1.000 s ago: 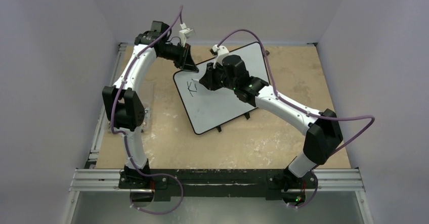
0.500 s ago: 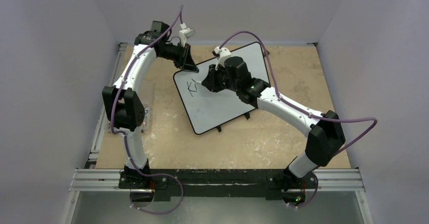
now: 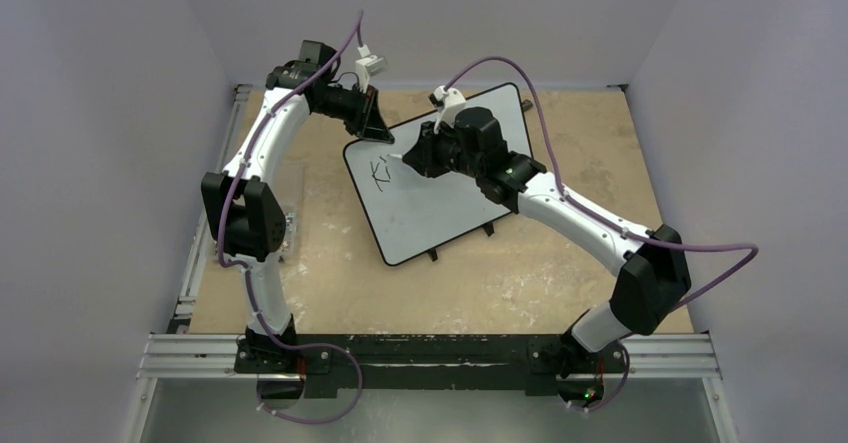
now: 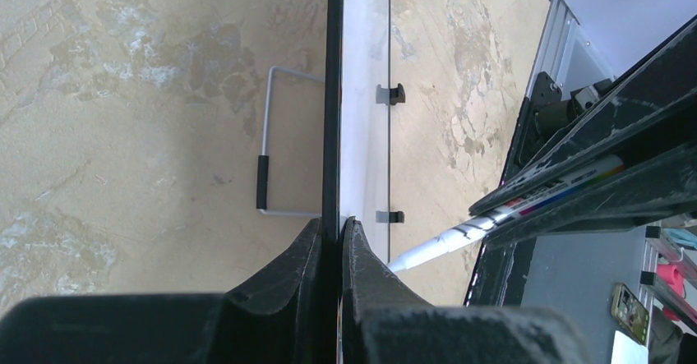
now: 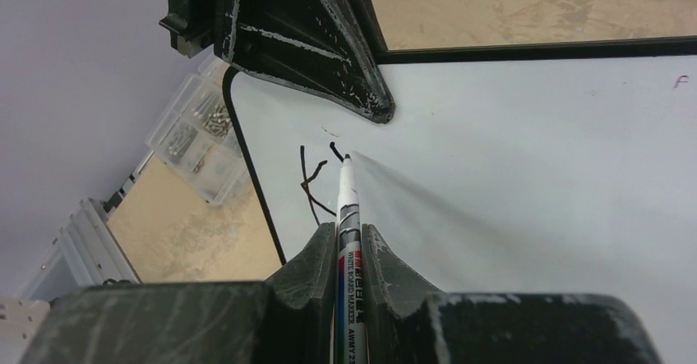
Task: Write a sentence on the whiteboard
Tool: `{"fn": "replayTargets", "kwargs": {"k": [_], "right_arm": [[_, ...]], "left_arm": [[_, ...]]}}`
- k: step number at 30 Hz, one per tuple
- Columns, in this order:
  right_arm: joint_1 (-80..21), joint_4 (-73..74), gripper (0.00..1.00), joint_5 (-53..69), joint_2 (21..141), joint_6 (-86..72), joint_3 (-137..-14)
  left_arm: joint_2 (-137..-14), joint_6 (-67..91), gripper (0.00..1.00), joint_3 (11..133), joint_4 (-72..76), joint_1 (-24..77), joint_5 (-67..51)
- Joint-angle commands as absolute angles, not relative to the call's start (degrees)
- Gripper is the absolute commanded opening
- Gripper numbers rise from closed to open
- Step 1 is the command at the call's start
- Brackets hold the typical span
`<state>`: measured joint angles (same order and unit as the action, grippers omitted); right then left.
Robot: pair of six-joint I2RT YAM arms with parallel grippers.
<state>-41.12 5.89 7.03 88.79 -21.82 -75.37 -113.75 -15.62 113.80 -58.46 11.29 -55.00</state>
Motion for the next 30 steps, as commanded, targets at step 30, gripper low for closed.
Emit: {"fn": "replayTargets", "kwargs": {"k": [30], "right_arm": [[-40.08,4.18,0.0,8.69,89.12,-21.36,-72.59]], "left_arm": [[-111.32,-20.69,0.0,114.85,-58.95,12.66,-50.11]]}}
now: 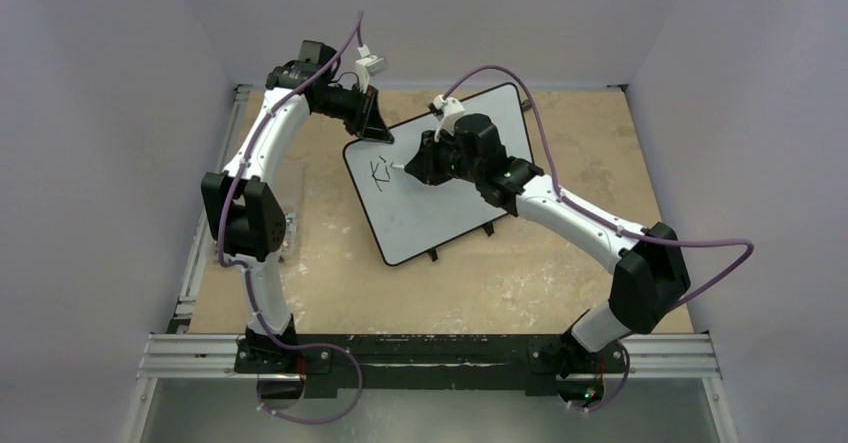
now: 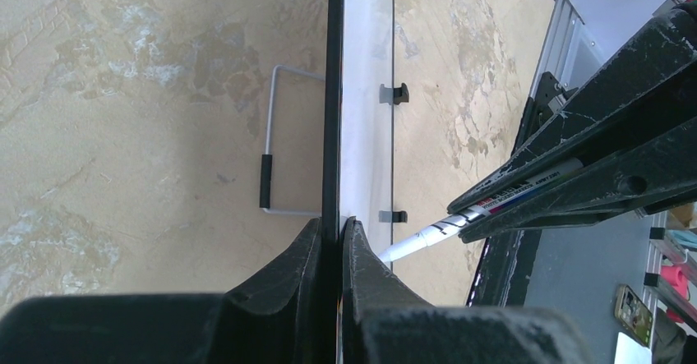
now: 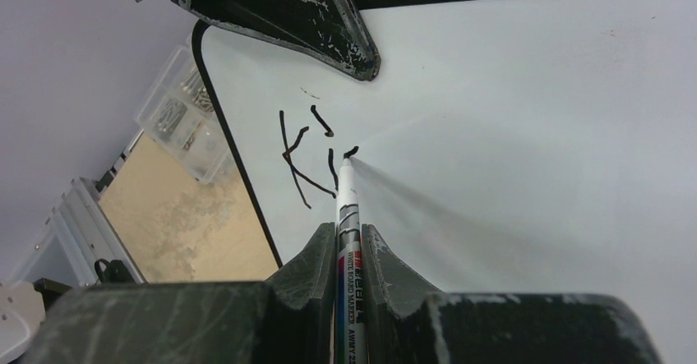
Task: Write a sentence on the whiteboard
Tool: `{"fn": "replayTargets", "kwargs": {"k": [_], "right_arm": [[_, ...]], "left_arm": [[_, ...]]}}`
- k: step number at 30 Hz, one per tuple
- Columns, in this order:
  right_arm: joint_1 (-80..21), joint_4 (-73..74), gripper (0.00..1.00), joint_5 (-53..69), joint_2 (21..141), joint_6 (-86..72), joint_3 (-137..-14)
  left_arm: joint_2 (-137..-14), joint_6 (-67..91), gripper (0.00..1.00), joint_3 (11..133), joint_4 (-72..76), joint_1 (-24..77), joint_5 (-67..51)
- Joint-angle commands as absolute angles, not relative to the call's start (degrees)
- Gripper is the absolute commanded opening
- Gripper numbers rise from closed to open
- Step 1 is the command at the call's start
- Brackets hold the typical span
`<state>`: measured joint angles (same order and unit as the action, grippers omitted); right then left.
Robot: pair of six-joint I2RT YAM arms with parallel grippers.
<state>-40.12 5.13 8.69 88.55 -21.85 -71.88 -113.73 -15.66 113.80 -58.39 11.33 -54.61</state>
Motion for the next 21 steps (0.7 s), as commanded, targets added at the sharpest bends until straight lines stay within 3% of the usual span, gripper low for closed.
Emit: {"fn": "replayTargets", "kwargs": {"k": [1,21], "right_arm": [[-40.02,4.41,0.0,8.63,89.1,-21.34,-72.33],[-40.08,4.99,0.0,6.87,87.14,-20.92,-67.23]], "left_arm": [[-111.27,-20.69,0.0,114.83,-58.96,12.66,-50.1],[-110.75,-20.96,0.0,114.7,-59.08,12.66,-49.83]]}}
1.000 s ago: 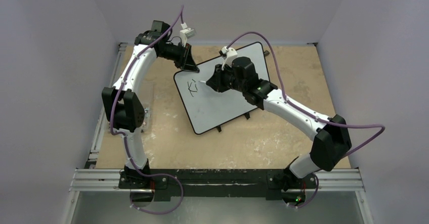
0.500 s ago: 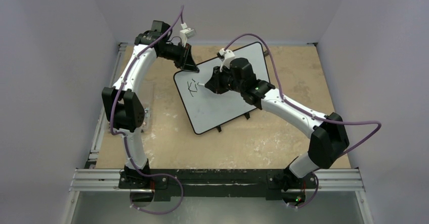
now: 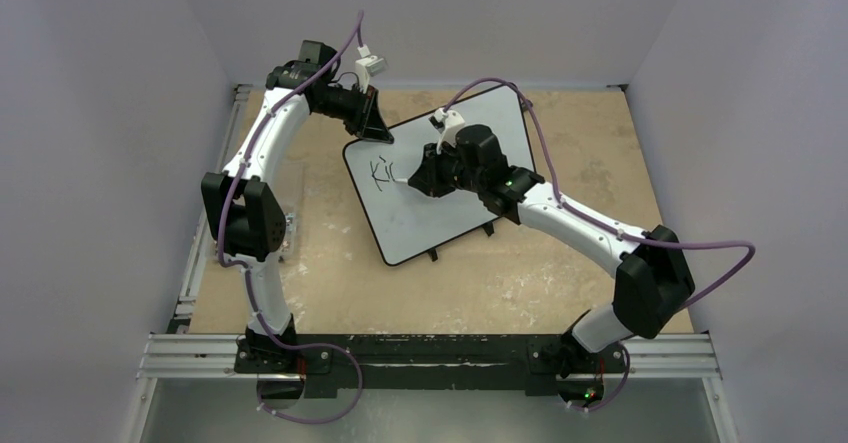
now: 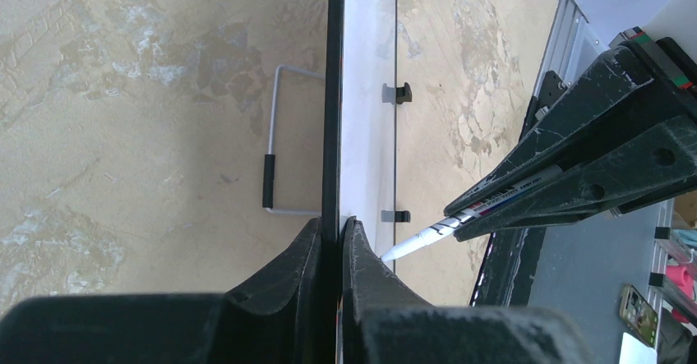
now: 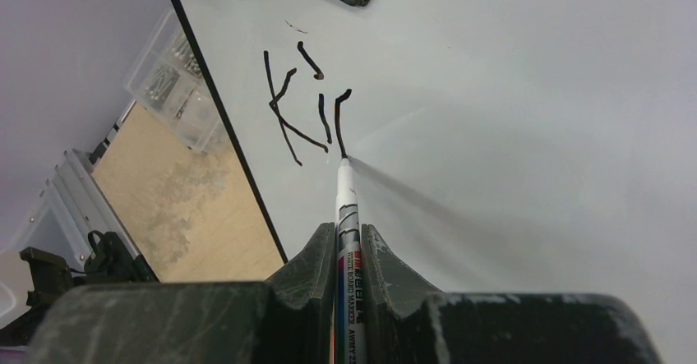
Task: Write a sentence on the whiteboard
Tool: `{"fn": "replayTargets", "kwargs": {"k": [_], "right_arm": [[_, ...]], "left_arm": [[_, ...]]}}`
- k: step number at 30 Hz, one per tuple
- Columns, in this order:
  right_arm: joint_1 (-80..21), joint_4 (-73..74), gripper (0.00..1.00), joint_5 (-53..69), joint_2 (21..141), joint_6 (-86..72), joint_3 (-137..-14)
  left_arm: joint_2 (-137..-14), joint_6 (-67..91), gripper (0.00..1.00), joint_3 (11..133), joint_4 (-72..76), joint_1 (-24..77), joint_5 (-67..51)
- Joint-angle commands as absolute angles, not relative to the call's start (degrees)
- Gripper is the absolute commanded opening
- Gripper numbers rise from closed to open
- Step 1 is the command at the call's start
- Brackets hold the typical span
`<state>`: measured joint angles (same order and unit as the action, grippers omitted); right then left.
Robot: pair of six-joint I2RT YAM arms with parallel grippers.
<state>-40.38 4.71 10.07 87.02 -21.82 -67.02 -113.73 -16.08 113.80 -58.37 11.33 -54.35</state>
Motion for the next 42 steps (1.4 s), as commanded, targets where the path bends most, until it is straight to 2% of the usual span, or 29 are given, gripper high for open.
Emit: {"fn": "replayTargets", "kwargs": {"k": [1,20,42], "right_arm": [[-40.08,5.07,0.0,6.86,87.19,-20.92,-67.7],[-40.0,8.4,0.0,4.82,90.02,-21.18,-77.6],[-38.73,10.04,0.0,2.17,86.9,-20.68,-72.2]], "left_arm": [[-110.7,-21.0,0.0,114.62,-59.1,12.66,-49.83],[-110.57,-21.1,0.0,114.61,-59.14,12.66,-49.84],[-110.44,-21.2,0.0,114.78,-59.18,12.66,-49.83]]}}
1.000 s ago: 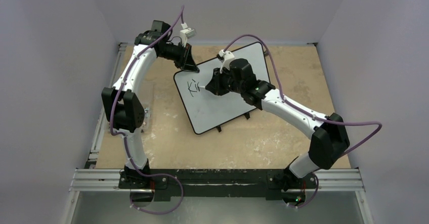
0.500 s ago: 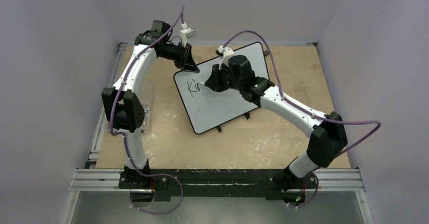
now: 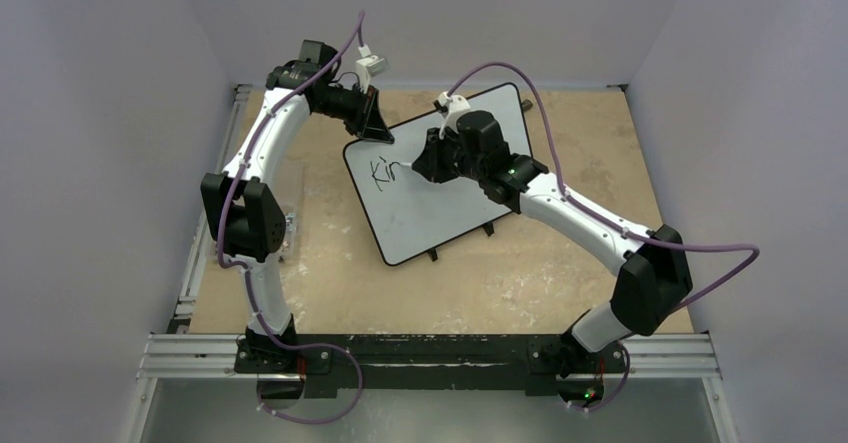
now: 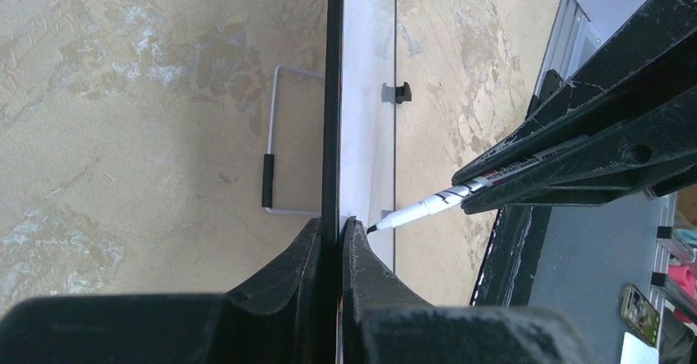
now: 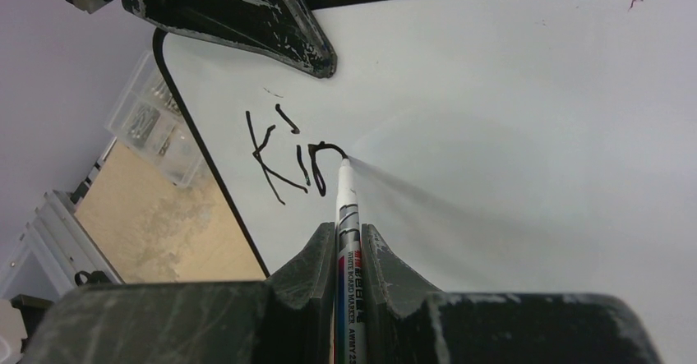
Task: Write a sentence on the whiteboard
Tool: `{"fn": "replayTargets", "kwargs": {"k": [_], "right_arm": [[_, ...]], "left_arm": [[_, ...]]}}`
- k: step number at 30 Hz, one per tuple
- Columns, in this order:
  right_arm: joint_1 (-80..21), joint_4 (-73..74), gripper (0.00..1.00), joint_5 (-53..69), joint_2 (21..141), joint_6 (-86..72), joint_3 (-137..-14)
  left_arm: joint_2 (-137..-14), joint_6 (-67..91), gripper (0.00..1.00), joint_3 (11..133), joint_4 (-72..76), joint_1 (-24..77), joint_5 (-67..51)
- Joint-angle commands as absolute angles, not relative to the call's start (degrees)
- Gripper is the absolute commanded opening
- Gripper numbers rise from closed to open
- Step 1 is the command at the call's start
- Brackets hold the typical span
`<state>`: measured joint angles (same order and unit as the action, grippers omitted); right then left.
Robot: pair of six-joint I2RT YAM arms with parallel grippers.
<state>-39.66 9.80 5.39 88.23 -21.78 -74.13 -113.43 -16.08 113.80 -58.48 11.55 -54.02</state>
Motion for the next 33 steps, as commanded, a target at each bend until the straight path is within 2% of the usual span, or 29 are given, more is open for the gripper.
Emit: {"fn": "replayTargets", "kwargs": {"k": [1,14,33], "right_arm": [[-38.75,9.98,0.0,2.52,86.84,-20.68,-71.88],[-38.73,10.28,0.0,5.33,86.14,-20.36,-68.98],[-38.65,13.09,0.0,3.64,83.61,-20.89,-74.12]], "left_arm": [[-110.46,-21.18,0.0,114.78,-59.2,12.66,-49.83],[-110.32,-21.18,0.0,114.8,-59.28,12.74,-49.75],[-109.84,-21.49,0.0,114.43,-59.4,12.92,-49.13]]}}
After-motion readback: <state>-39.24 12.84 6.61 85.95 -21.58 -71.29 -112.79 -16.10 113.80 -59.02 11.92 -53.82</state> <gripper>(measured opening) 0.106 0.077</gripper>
